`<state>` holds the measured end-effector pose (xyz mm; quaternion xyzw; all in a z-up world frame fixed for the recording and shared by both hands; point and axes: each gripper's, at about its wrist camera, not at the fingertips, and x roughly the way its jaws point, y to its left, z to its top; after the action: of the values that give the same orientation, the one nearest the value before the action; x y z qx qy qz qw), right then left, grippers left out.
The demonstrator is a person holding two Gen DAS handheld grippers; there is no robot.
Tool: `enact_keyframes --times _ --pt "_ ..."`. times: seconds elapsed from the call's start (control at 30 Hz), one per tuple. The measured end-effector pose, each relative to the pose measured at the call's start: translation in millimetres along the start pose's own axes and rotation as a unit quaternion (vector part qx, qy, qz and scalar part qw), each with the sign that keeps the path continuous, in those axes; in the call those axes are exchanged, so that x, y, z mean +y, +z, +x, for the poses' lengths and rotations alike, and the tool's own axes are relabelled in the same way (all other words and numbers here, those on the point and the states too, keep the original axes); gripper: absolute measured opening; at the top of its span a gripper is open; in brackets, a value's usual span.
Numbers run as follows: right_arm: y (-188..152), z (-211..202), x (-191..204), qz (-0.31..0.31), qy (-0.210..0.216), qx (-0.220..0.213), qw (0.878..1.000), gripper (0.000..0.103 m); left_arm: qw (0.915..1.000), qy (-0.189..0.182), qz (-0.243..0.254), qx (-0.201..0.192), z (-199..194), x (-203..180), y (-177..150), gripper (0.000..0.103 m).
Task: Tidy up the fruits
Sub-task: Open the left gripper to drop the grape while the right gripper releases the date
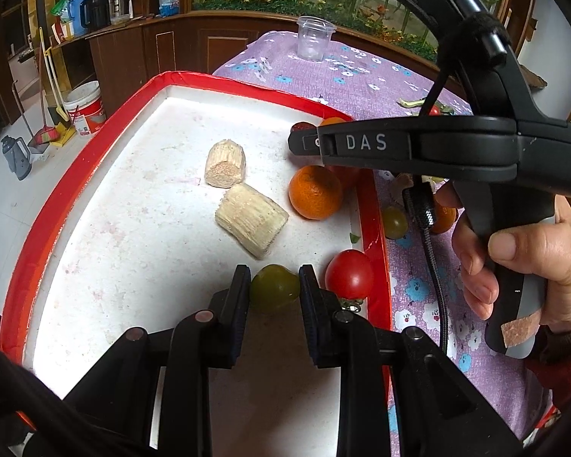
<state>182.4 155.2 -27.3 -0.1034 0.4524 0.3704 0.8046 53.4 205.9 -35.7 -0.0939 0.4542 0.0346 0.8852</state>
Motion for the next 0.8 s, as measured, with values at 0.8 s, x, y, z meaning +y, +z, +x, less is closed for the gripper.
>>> enact_keyframes --times 0.8 --pt "-14 -59 -14 0.033 0.014 -0.038 0.999 0.038 0.9994 0.032 0.004 -0.008 -8 -7 -7 0.050"
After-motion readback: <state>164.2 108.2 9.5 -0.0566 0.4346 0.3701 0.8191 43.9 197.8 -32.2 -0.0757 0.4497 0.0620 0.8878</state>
